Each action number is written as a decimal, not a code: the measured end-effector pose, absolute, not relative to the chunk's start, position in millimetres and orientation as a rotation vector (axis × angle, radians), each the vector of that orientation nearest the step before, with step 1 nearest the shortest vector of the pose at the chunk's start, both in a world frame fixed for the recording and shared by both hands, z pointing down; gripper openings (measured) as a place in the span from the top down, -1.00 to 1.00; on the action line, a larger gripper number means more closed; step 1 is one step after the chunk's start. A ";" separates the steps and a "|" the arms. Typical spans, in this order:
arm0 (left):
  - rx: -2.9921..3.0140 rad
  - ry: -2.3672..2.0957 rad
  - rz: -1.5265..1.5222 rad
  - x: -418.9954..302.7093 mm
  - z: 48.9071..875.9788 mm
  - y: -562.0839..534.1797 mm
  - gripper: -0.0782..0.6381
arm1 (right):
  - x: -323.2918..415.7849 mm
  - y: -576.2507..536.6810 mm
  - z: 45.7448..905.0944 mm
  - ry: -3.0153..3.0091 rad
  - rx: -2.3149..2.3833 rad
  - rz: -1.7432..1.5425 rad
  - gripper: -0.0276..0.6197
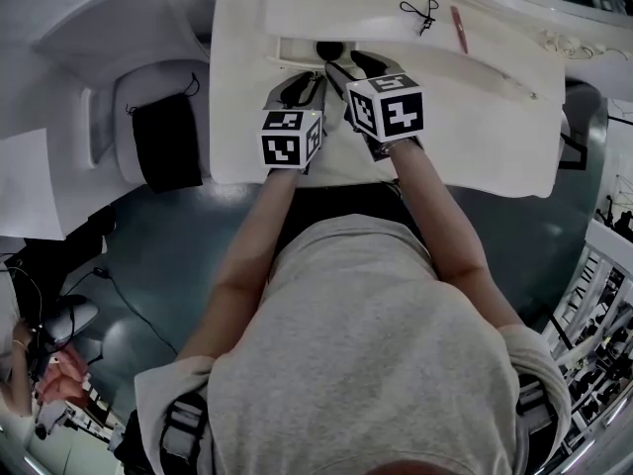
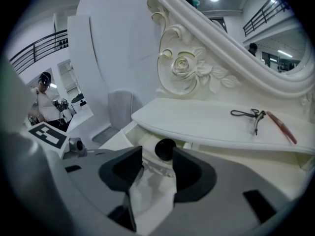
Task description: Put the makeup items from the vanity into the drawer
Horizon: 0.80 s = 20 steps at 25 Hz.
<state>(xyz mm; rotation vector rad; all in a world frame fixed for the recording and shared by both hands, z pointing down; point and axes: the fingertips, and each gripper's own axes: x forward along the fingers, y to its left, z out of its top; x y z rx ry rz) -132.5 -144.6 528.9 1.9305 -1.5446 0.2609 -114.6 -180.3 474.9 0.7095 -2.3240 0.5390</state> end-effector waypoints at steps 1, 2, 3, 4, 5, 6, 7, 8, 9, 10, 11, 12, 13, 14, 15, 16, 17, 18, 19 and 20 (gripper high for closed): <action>1.936 -1.545 0.266 -133.8 528.7 -145.0 0.52 | -113.3 -179.2 474.1 -2.327 0.711 0.536 0.29; 1.940 -1.542 0.269 -134.4 528.7 -145.3 0.52 | -112.3 -178.5 473.1 -2.330 0.711 0.536 0.29; 1.943 -1.539 0.271 -134.4 528.9 -145.5 0.52 | -111.0 -177.9 472.1 -2.333 0.712 0.538 0.29; 1.944 -1.538 0.272 -134.1 529.3 -145.5 0.52 | -109.4 -177.3 471.0 -2.336 0.713 0.541 0.29; 1.943 -1.540 0.273 -133.9 529.9 -145.4 0.52 | -107.3 -176.6 469.9 -2.340 0.715 0.543 0.29; 1.941 -1.542 0.274 -133.9 530.2 -145.5 0.52 | -105.1 -175.8 468.8 -2.343 0.718 0.544 0.30; 1.940 -1.544 0.274 -134.2 530.3 -145.9 0.52 | -102.7 -175.2 467.6 -2.346 0.722 0.543 0.30; 1.941 -1.545 0.274 -134.5 530.0 -146.8 0.52 | -100.2 -174.9 466.3 -2.349 0.728 0.541 0.32; 1.941 -1.545 0.274 -134.8 529.5 -148.0 0.52 | -97.4 -174.9 465.0 -2.351 0.736 0.538 0.33; 1.941 -1.546 0.273 -135.0 529.0 -149.3 0.52 | -94.5 -175.1 463.8 -2.354 0.744 0.535 0.35; 1.939 -1.548 0.273 -135.3 528.6 -150.5 0.52 | -91.6 -175.4 463.1 -2.356 0.752 0.531 0.37; 1.938 -1.550 0.272 -135.7 528.4 -151.4 0.52 | -88.8 -175.7 463.0 -2.358 0.760 0.527 0.38; 1.936 -1.552 0.272 -136.1 528.2 -152.0 0.52 | -86.4 -175.7 463.5 -2.358 0.765 0.525 0.39; 1.935 -1.553 0.273 -136.3 528.1 -152.4 0.52 | -84.3 -175.5 464.4 -2.359 0.769 0.526 0.39; 1.934 -1.553 0.274 -136.3 528.0 -152.9 0.52 | -82.4 -175.3 465.2 -2.360 0.771 0.531 0.40; 1.932 -1.553 0.273 -136.4 528.0 -153.5 0.52 | -80.8 -175.0 465.8 -2.363 0.773 0.538 0.40; 1.931 -1.554 0.272 -136.5 527.9 -154.2 0.52 | -79.7 -174.6 466.3 -2.368 0.773 0.545 0.40; 1.928 -1.556 0.271 -136.7 527.9 -155.1 0.52 | -78.9 -174.1 466.5 -2.375 0.771 0.552 0.41; 1.926 -1.558 0.270 -136.9 527.8 -156.1 0.52 | -78.4 -173.5 466.4 -2.384 0.767 0.559 0.44; 1.925 -1.560 0.270 -136.8 527.7 -157.0 0.52 | -77.9 -172.9 466.2 -2.394 0.763 0.567 0.47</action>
